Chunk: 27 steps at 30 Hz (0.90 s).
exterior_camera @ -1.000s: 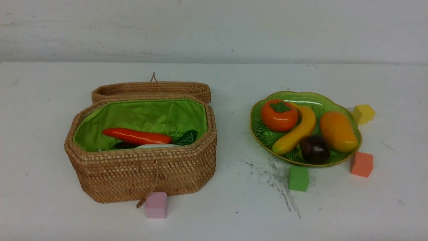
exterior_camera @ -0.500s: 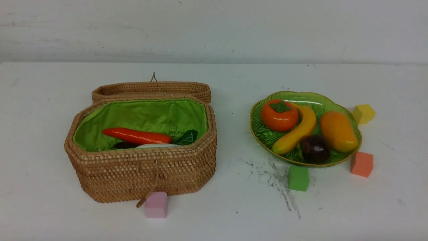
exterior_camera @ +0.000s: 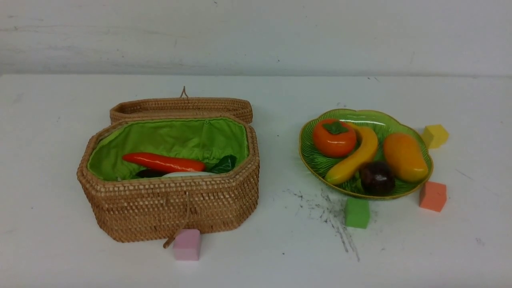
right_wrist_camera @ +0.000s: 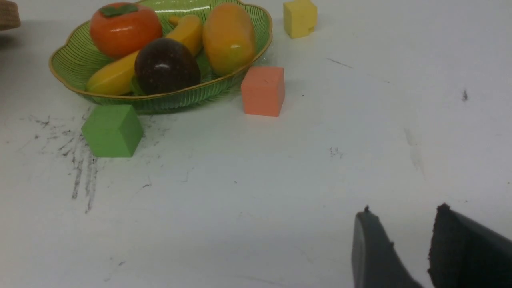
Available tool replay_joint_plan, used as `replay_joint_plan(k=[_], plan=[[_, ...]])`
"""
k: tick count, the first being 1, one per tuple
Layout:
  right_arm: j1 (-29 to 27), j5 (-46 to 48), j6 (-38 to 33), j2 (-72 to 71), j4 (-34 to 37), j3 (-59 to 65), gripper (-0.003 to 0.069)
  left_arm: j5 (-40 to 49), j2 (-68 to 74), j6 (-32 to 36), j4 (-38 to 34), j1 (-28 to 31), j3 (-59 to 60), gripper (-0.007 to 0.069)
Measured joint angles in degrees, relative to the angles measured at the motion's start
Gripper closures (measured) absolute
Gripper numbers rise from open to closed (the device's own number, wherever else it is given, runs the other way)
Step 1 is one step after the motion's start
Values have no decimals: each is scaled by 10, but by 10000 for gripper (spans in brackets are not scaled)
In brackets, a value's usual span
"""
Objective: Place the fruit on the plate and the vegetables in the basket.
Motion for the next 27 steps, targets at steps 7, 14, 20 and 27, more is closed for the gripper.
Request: replay_joint_plan(k=[7,14,20,27], plan=[[0,0,0,0,0,0,421,0,0,0,0,0,0,619],[0,0,0,0,0,0,421,0,0,0,0,0,0,617],[0,0,0,0,0,0,420,0,0,0,0,0,0,612],[0,0,0,0,0,0,419,0,0,0,0,0,0,606]])
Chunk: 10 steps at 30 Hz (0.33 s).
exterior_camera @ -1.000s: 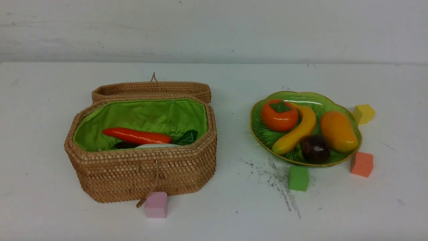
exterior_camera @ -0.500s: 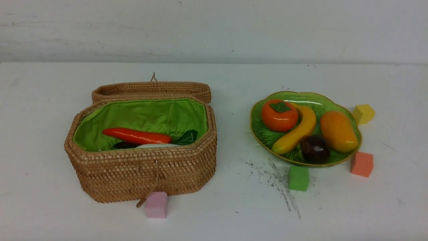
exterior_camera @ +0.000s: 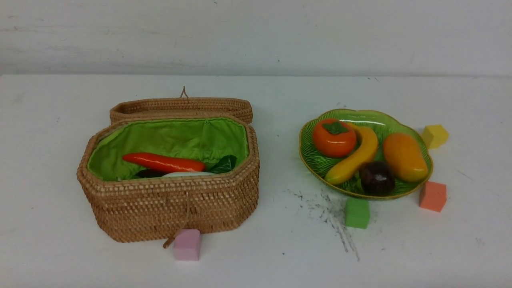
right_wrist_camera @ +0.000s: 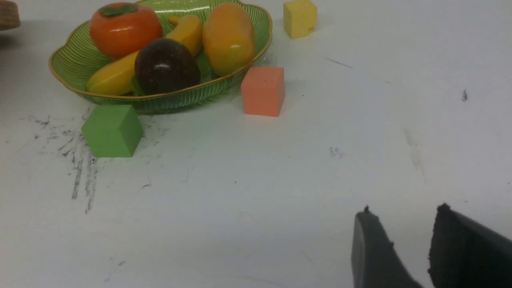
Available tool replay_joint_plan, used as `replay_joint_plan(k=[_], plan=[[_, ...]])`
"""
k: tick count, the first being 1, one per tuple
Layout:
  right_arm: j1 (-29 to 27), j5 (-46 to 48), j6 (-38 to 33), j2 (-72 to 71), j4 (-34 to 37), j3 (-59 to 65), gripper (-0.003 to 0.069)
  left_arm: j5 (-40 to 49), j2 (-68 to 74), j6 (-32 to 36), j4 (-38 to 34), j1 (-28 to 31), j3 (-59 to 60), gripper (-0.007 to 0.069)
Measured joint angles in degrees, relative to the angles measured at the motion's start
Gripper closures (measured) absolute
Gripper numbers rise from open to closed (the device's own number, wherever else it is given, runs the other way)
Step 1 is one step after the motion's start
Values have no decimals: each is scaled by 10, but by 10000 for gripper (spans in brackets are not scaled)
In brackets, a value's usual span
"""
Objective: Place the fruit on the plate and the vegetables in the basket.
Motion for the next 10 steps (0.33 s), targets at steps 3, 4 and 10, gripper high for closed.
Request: replay_joint_plan(k=[3,4,10], plan=[[0,0,0,0,0,0,419,0,0,1,0,0,0,604],[0,0,0,0,0,0,419,0,0,1,0,0,0,603],[0,0,0,0,0,0,419,0,0,1,0,0,0,599]])
